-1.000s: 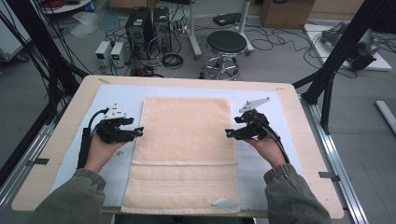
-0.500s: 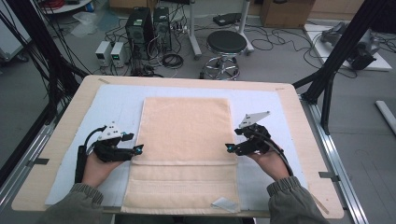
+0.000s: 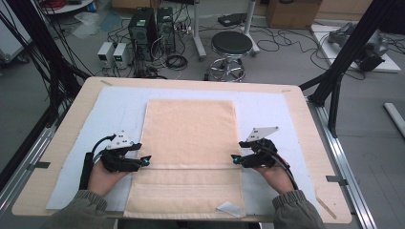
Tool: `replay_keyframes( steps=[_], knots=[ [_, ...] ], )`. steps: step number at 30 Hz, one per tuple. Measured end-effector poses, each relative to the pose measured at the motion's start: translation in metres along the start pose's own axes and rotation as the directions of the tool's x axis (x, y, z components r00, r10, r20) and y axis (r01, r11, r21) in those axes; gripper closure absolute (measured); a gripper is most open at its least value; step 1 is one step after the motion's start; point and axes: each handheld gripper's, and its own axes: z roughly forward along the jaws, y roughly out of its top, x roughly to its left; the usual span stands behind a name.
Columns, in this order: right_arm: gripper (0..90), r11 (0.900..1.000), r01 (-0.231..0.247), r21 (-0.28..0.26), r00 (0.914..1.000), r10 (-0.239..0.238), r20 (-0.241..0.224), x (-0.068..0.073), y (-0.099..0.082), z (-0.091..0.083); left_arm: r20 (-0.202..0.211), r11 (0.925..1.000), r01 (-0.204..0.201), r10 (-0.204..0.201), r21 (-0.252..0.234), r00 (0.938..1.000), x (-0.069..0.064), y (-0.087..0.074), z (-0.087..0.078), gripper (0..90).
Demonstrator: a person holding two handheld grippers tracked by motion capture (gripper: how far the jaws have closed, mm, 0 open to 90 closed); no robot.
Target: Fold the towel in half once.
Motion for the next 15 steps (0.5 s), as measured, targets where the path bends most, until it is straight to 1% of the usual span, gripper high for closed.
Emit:
replay_keyframes(
  steps=[1, 3, 4, 5, 6, 7, 9, 11, 12, 13, 15],
  knots=[
    [40.3, 1.0, 0.002, 0.004, 1.0, -0.002, -0.009, 0.0, -0.001, 0.004, 0.003, 1.0, -0.003, 0.003, 0.005, 1.0, 0.0, 0.0, 0.0, 38.7],
    [42.1, 1.0, 0.002, 0.006, 0.9998, -0.002, -0.02, 0.0, -0.004, 0.01, 0.011, 1.0, 0.003, -0.003, 0.002, 0.9999, 0.0, -0.004, 0.002, 40.9],
    [43.0, 0.9998, -0.005, 0.017, 0.9997, 0.005, -0.024, 0.0, -0.005, 0.014, 0.015, 0.9999, 0.013, -0.013, 0.008, 0.9998, 0.001, -0.007, 0.004, 42.8],
    [44.3, 0.9994, 0.001, 0.035, 0.9996, 0.0, -0.027, 0.0, -0.006, 0.018, 0.021, 0.9997, 0.012, -0.013, 0.021, 0.9997, 0.002, -0.009, 0.006, 44.6],
    [45.4, 0.9989, 0.015, 0.045, 0.9996, -0.014, -0.025, 0.001, -0.006, 0.02, 0.023, 0.9994, 0.013, -0.014, 0.032, 0.9996, 0.004, -0.01, 0.007, 45.9],
    [46.7, 0.9984, 0.017, 0.054, 0.9996, -0.016, -0.022, 0.002, -0.007, 0.022, 0.027, 0.9992, 0.016, -0.017, 0.036, 0.9995, 0.004, -0.012, 0.008, 48.5],
    [49.6, 0.9983, 0.022, 0.055, 0.9996, -0.021, -0.021, 0.002, -0.007, 0.023, 0.032, 0.999, 0.013, -0.014, 0.042, 0.9994, 0.005, -0.013, 0.009, 53.1],
    [52.7, 0.9984, 0.014, 0.055, 0.9996, -0.012, -0.024, 0.001, -0.008, 0.024, 0.042, 0.9984, 0.003, -0.005, 0.056, 0.9991, 0.004, -0.013, 0.01, 59.1],
    [54.3, 0.9984, 0.022, 0.052, 0.9995, -0.021, -0.022, 0.001, -0.008, 0.024, 0.041, 0.9985, 0.005, -0.007, 0.054, 0.9991, 0.003, -0.013, 0.011, 62.1],
    [55.2, 0.9982, 0.024, 0.054, 0.9995, -0.023, -0.023, 0.002, -0.008, 0.024, 0.038, 0.9983, 0.002, -0.004, 0.059, 0.9993, 0.002, -0.013, 0.011, 63.2],
    [61.0, 0.9981, 0.032, 0.053, 0.9989, -0.03, -0.035, 0.003, -0.008, 0.024, 0.038, 0.9982, 0.001, -0.003, 0.06, 0.9993, 0.001, -0.013, 0.012, 66.9]
  ],
)
